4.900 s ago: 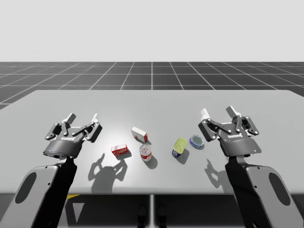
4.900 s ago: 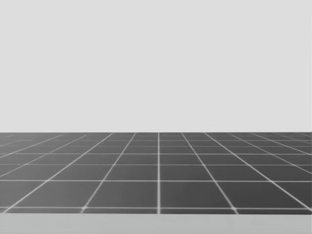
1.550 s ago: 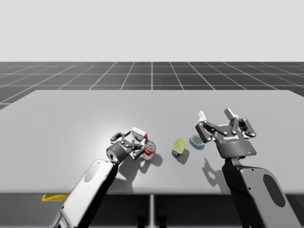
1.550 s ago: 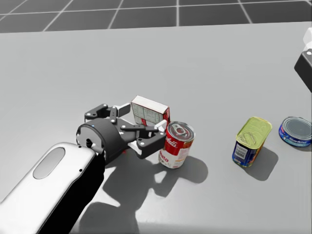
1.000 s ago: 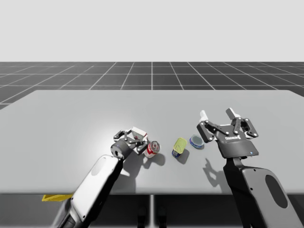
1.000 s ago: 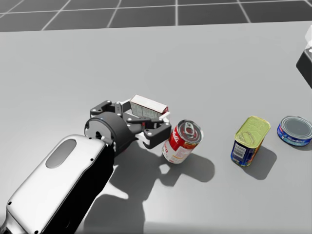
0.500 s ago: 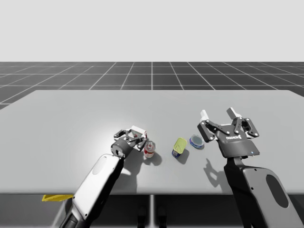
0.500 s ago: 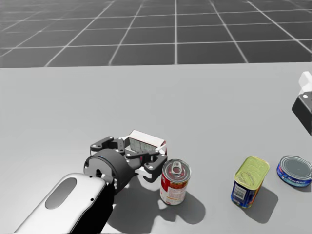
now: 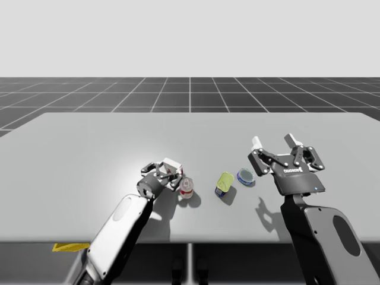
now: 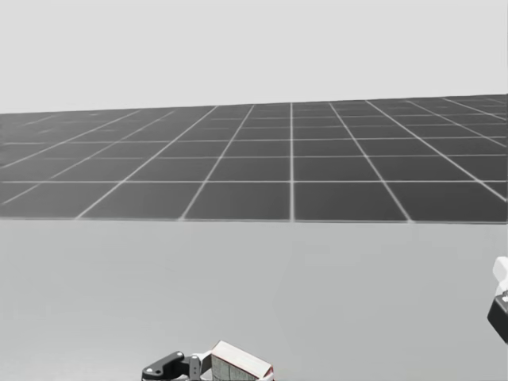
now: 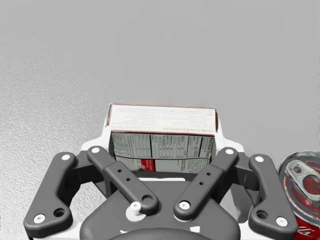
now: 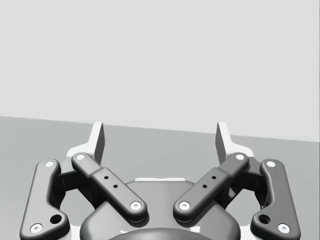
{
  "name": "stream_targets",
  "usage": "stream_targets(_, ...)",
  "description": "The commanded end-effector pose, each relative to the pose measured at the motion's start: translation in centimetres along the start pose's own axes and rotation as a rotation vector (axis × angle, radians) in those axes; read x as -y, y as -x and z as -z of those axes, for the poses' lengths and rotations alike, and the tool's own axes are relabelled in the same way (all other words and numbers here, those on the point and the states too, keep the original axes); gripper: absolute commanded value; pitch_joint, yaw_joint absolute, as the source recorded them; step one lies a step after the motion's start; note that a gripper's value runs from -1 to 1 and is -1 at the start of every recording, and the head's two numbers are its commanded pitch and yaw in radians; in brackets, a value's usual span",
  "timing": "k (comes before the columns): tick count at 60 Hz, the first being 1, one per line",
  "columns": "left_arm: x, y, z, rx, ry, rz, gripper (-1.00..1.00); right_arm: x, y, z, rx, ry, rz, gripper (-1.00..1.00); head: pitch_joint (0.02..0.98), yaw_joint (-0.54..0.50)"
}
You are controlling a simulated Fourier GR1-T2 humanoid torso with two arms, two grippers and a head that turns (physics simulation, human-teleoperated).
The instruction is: Pick up the pudding box and lift it.
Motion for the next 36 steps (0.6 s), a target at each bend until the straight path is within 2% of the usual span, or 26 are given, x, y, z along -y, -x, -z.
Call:
stream_targets(1, 1.5, 0.0, -0.3, -0.021, 0.119, 0.03, 1.0, 0.1, 0.0, 0.1, -0.001, 0.003, 0.001, -1.0, 0.362, 0.1)
stream_targets(14, 0.9, -4.7, -1.5, 0.048, 0.117, 0.069, 1.0, 0.2, 0.2, 0.2, 0.002, 0.005, 0.017, -1.0, 0.366, 0.11)
stream_targets(23, 0.6, -8.4, -2.9, 0.109, 0.109, 0.107, 1.0, 0.1, 0.3, 0.3, 0.007, 0.001, 0.043, -1.0, 0.368, 0.11)
stream_targets(32, 0.8, -12.9, -4.8, 0.198, 0.09, 0.152, 1.0, 0.3, 0.8, 0.5, 0.021, 0.009, 0.027, -1.0, 0.364, 0.11)
stream_targets(36, 0.9, -14.4, -5.5, 0.235, 0.079, 0.169, 1.0, 0.3, 1.0, 0.6, 0.04, 0.026, 0.043, -1.0, 0.362, 0.11)
